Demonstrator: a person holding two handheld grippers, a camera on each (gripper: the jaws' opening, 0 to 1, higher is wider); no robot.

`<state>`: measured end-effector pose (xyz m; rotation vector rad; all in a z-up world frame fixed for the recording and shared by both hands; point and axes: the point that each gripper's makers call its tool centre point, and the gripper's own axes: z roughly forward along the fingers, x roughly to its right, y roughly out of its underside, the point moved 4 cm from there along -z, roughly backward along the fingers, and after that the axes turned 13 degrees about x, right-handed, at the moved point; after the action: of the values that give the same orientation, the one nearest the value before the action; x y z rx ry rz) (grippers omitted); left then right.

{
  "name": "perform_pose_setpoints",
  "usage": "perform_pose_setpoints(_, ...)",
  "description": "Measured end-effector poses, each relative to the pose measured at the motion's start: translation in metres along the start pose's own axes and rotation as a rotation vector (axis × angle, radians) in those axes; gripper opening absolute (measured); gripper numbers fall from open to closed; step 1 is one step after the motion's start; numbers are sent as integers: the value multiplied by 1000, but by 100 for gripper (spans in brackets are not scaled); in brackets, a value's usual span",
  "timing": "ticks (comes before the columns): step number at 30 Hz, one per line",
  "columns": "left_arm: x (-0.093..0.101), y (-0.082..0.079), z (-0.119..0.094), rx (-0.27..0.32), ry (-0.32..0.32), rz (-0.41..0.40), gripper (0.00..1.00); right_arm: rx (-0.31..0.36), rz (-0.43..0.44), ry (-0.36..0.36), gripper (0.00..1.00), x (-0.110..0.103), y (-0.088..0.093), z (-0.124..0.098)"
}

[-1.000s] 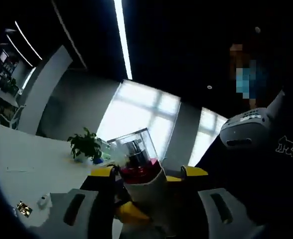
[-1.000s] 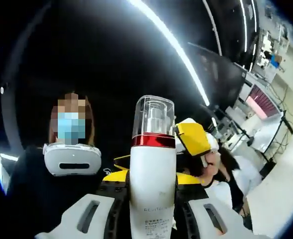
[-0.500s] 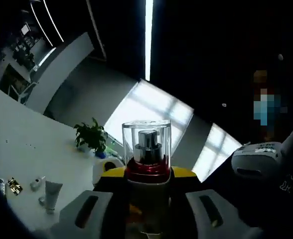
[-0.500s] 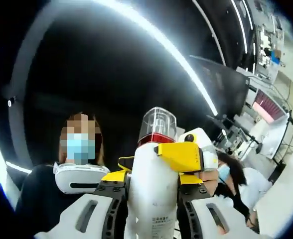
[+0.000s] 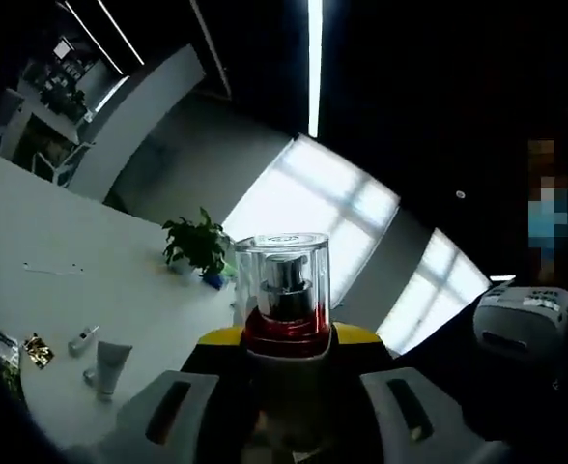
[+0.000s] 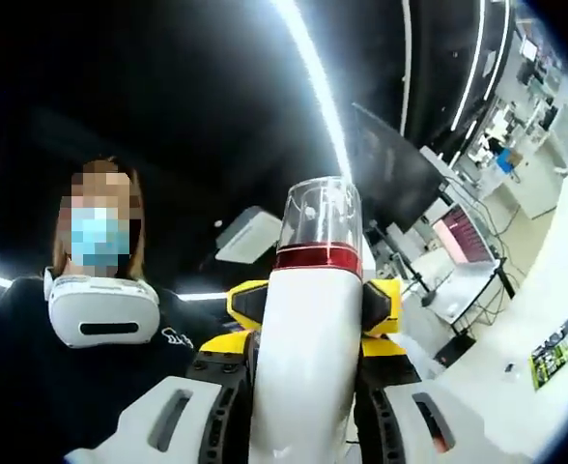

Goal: Arrange the skincare products in the storage area until every visible bottle or jar stands upright without overlapping.

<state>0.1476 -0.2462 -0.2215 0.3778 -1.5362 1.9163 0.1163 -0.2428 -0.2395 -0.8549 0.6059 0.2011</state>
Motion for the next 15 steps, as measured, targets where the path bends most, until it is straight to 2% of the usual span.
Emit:
perform_pose_setpoints(1,3,-1,1,-6,26,49,27,8,-6,-2,39,-1,-1,-1)
perform_pose_setpoints(4,12,-3,4,-11,87,111,27,28,-20,-41,38,-6,-2,-4)
perform_pose_setpoints(5,16,-4,4,-14,103,147,27,30,23,-44,38,-6,-2,-6)
perform_pose_setpoints(7,21,-7,4,-22,117,211,26,51,42,-49,39,-7,-3,-11)
perform_pose_setpoints(10,18,-12,3,-35,63,197,26,85,6,-17,37,-6,-11,-14)
perform_pose_setpoints(15,8,-22,-2,-30,7,142,26,34,-192,78,32,-6,-29,-21)
